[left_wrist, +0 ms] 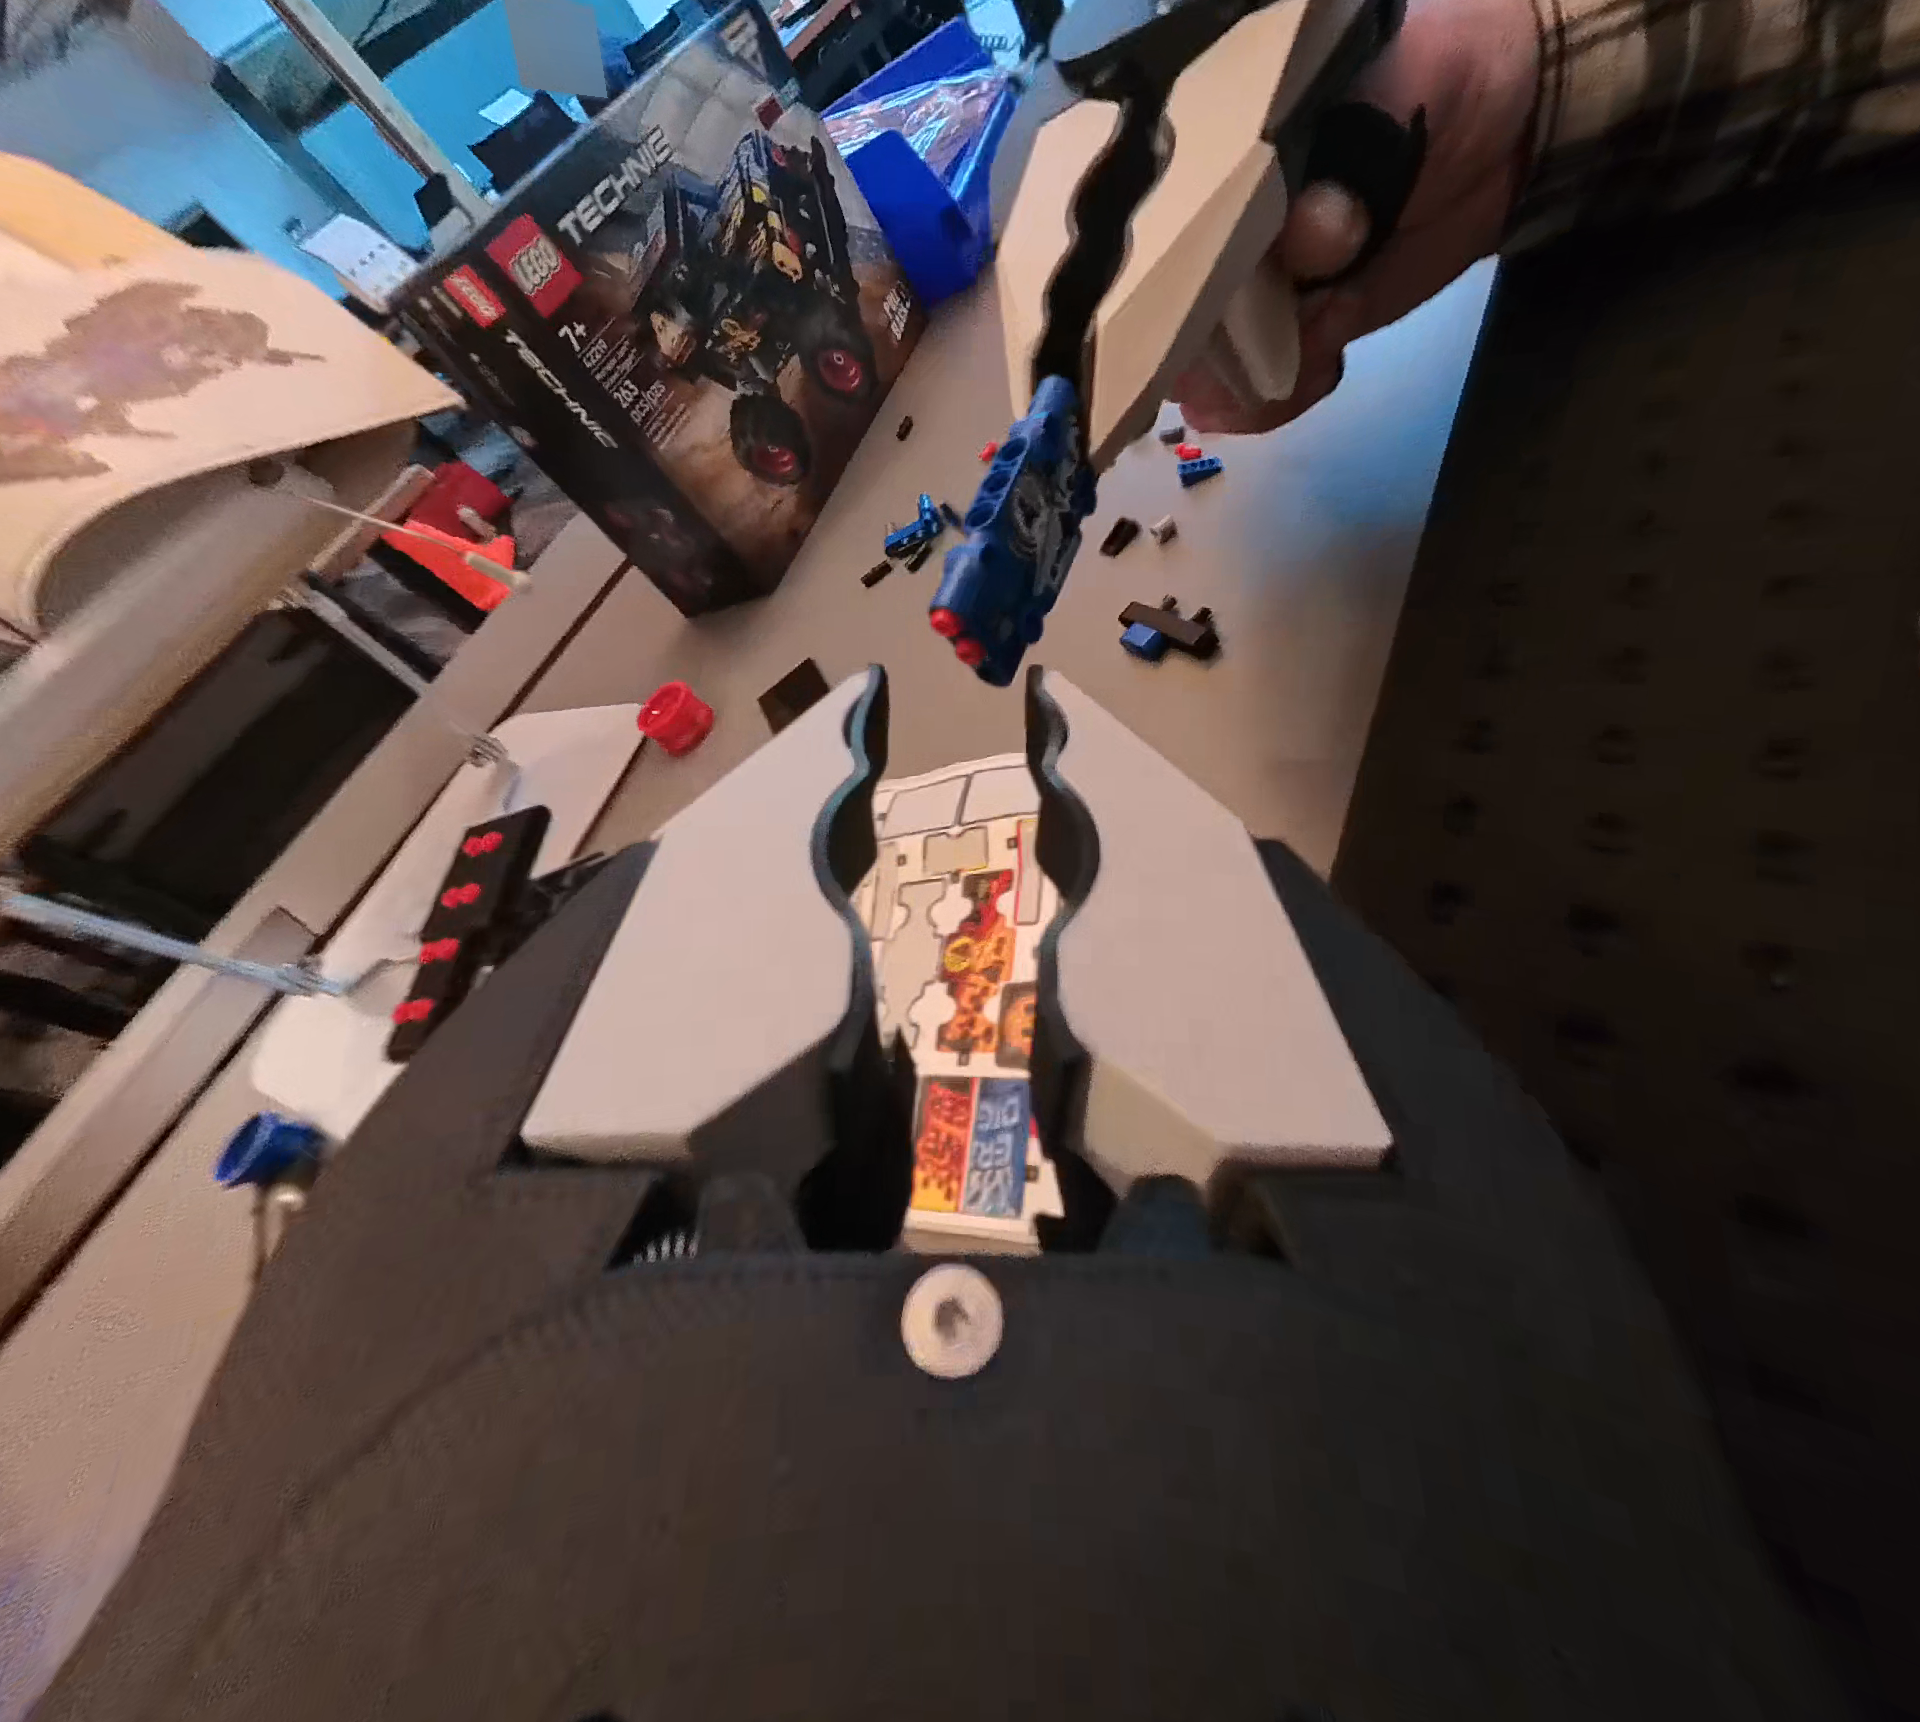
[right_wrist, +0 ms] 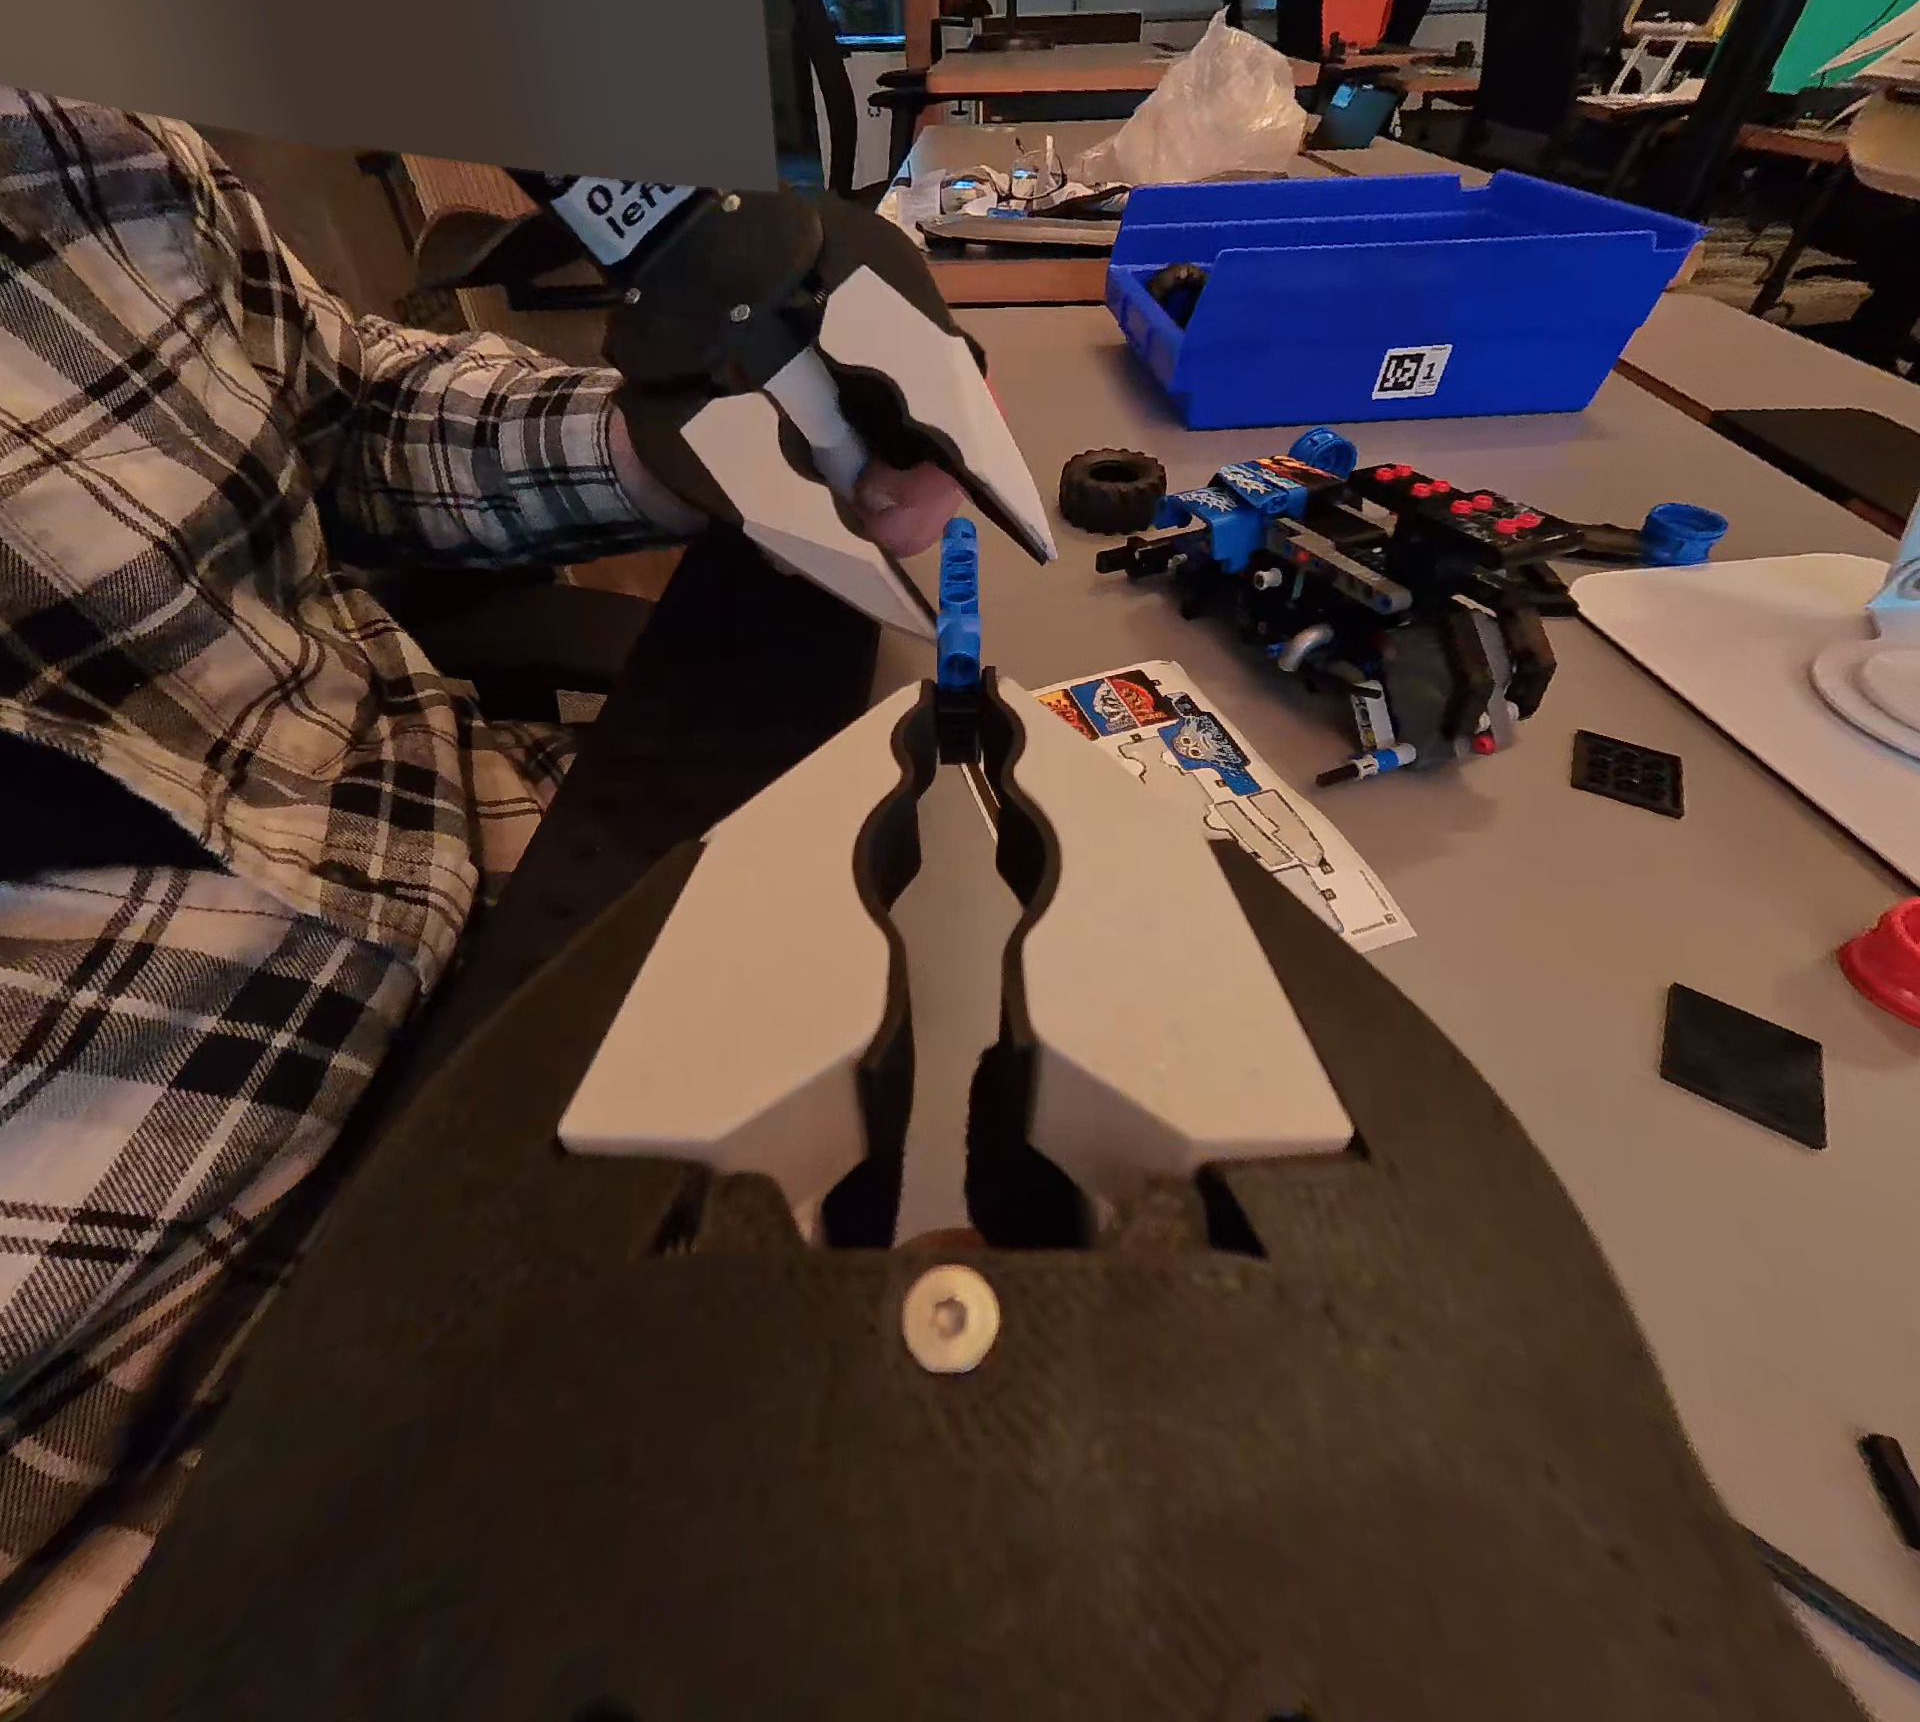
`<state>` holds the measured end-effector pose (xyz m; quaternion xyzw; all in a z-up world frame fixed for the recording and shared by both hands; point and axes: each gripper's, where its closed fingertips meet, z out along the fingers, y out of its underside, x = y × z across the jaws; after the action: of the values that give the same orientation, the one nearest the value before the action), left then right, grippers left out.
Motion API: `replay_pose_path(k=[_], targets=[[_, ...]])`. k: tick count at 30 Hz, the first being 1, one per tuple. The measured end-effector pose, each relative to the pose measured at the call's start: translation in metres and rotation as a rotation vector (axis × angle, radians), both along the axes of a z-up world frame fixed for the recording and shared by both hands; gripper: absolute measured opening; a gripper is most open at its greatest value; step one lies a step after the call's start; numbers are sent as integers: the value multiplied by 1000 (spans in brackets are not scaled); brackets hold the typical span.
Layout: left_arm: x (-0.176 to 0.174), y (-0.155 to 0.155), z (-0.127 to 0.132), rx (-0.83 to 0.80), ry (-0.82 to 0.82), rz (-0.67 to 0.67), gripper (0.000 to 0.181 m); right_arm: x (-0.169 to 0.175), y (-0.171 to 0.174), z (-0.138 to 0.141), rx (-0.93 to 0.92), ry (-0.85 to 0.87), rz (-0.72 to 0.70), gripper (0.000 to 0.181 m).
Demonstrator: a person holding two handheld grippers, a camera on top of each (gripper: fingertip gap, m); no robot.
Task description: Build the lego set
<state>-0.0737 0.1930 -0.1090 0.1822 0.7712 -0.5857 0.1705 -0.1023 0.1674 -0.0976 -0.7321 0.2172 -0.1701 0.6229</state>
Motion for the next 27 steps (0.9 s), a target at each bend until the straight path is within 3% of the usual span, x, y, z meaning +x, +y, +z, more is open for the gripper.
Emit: replay_pose_path(k=[6, 11, 19, 27], targets=[[-9, -4, 1, -22, 203, -77, 9, 0, 0, -3, 10, 8, 11, 6], [-9, -4, 6, -66, 309, -118, 8, 0, 0, -6, 3, 11, 12, 6], [0, -4, 5, -87, 350, -97, 19, 4, 1, -8, -45, -39, -18, 6], [-5, -2, 9, -113, 279, -116, 8, 8, 2, -15, -244, -214, -93, 6]])
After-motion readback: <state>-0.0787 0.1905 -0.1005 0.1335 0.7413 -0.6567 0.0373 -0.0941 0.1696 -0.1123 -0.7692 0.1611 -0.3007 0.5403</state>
